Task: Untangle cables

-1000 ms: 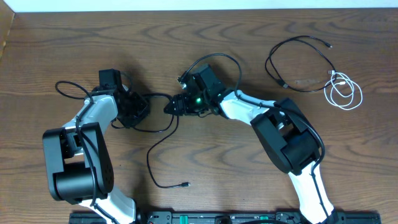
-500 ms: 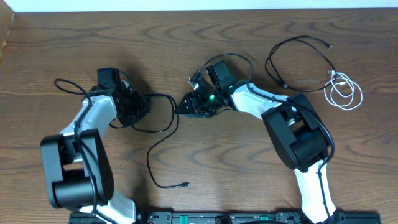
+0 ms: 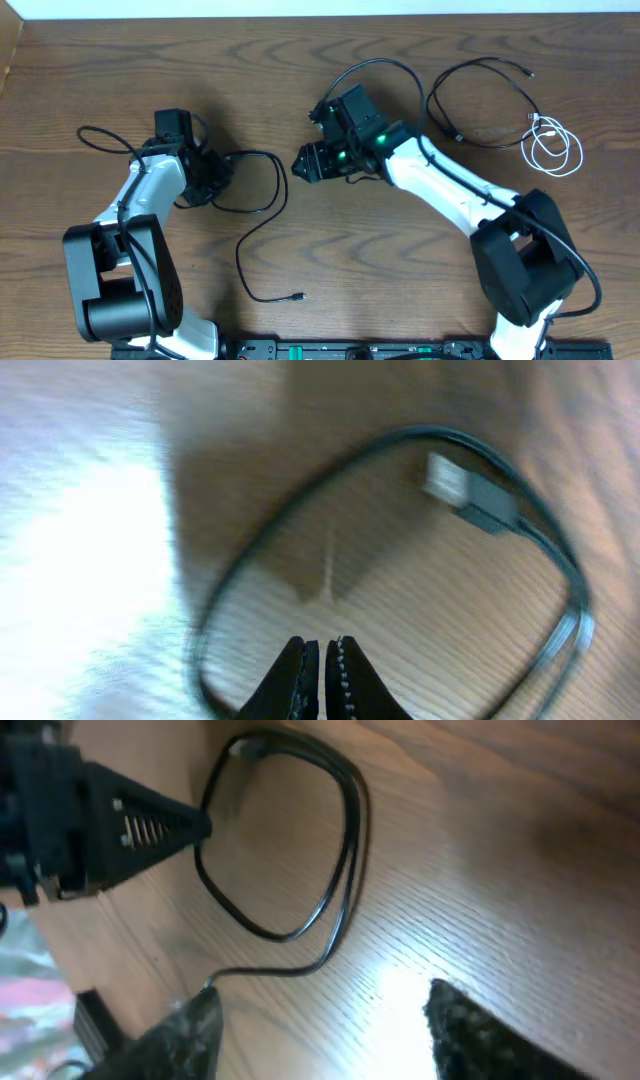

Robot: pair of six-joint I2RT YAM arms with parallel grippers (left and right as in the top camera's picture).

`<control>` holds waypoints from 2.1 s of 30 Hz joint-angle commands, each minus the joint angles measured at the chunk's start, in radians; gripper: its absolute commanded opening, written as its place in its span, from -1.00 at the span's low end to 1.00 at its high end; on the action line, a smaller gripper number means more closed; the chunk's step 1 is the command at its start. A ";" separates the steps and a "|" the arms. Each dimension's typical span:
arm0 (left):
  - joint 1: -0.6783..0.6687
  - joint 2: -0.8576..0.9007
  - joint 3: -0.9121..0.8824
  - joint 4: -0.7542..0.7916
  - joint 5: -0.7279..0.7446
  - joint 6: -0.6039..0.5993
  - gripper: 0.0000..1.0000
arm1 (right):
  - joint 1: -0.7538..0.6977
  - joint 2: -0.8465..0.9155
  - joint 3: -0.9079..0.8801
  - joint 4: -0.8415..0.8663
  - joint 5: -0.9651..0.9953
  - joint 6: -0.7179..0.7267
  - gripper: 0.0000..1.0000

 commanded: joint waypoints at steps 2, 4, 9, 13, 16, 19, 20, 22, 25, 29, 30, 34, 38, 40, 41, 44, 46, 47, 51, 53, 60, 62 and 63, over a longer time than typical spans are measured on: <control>0.005 -0.008 -0.001 -0.011 -0.134 -0.052 -0.79 | 0.073 0.021 -0.002 0.032 0.053 -0.024 -0.43; 0.005 -0.008 -0.001 -0.010 -0.152 -0.055 -0.78 | 0.108 0.032 -0.002 0.061 0.054 -0.024 -0.80; 0.005 -0.008 -0.001 -0.007 -0.159 -0.062 -0.78 | 0.183 0.044 -0.002 0.113 0.080 -0.023 -0.98; 0.005 -0.008 -0.001 -0.007 -0.160 -0.062 -0.78 | 0.246 0.054 -0.002 0.132 0.158 -0.023 -0.98; 0.005 -0.008 -0.001 -0.007 -0.160 -0.062 -0.78 | 0.281 0.063 -0.002 0.131 0.172 -0.024 -0.98; 0.005 -0.008 -0.001 -0.007 -0.167 -0.062 -0.78 | 0.298 0.071 -0.002 0.117 0.165 -0.070 -0.98; 0.005 -0.008 -0.001 -0.008 -0.176 -0.062 -0.78 | 0.300 0.071 -0.002 0.111 0.158 -0.089 -0.98; 0.005 -0.008 -0.001 -0.008 -0.183 -0.062 -0.78 | 0.298 0.071 0.000 0.098 0.135 -0.113 -0.96; 0.005 -0.008 -0.001 -0.008 -0.182 -0.062 -0.79 | 0.274 0.071 0.021 0.067 0.053 -0.113 -0.85; 0.005 -0.008 -0.001 -0.008 -0.182 -0.062 -0.78 | 0.226 0.071 0.066 -0.038 -0.008 -0.113 -0.77; 0.005 -0.008 -0.001 -0.008 -0.182 -0.062 -0.78 | 0.215 0.071 0.071 -0.061 -0.008 -0.113 -0.78; 0.005 -0.008 -0.001 -0.011 -0.182 -0.062 -0.78 | 0.184 0.071 0.072 -0.119 -0.007 -0.113 -0.92; 0.005 -0.008 -0.001 -0.015 -0.182 -0.062 -0.78 | 0.177 0.071 0.072 -0.142 -0.008 -0.113 -0.89; 0.005 -0.008 -0.001 -0.015 -0.182 -0.062 -0.78 | 0.177 0.074 0.071 -0.142 -0.007 -0.112 -0.84; 0.005 -0.008 -0.001 -0.015 -0.182 -0.062 -0.78 | 0.177 0.078 0.071 -0.140 -0.007 -0.104 -0.82; 0.005 -0.008 -0.001 -0.015 -0.182 -0.062 -0.78 | 0.178 0.098 0.071 -0.138 -0.008 -0.063 -0.81; 0.005 -0.008 -0.001 -0.015 -0.182 -0.062 -0.78 | 0.178 0.119 0.071 -0.138 -0.014 -0.043 -0.81; 0.005 -0.008 -0.001 -0.015 -0.183 -0.062 -0.78 | 0.178 0.130 0.071 -0.138 -0.028 -0.036 -0.81; 0.005 -0.008 -0.001 -0.020 -0.230 -0.062 -0.78 | 0.178 0.187 0.072 -0.109 -0.174 -0.034 -0.80; 0.005 -0.008 -0.001 -0.019 -0.239 -0.063 -0.78 | 0.178 0.221 0.072 -0.080 -0.267 -0.034 -0.78; 0.005 -0.008 -0.001 -0.019 -0.237 -0.064 -0.78 | 0.177 0.299 0.072 0.028 -0.351 0.031 -0.76; 0.005 -0.008 -0.001 -0.020 -0.233 -0.084 -0.77 | 0.177 0.311 0.072 0.083 -0.327 0.061 -0.73; 0.005 -0.008 -0.001 -0.019 -0.229 -0.085 -0.78 | 0.177 0.315 0.072 0.113 -0.320 0.061 -0.72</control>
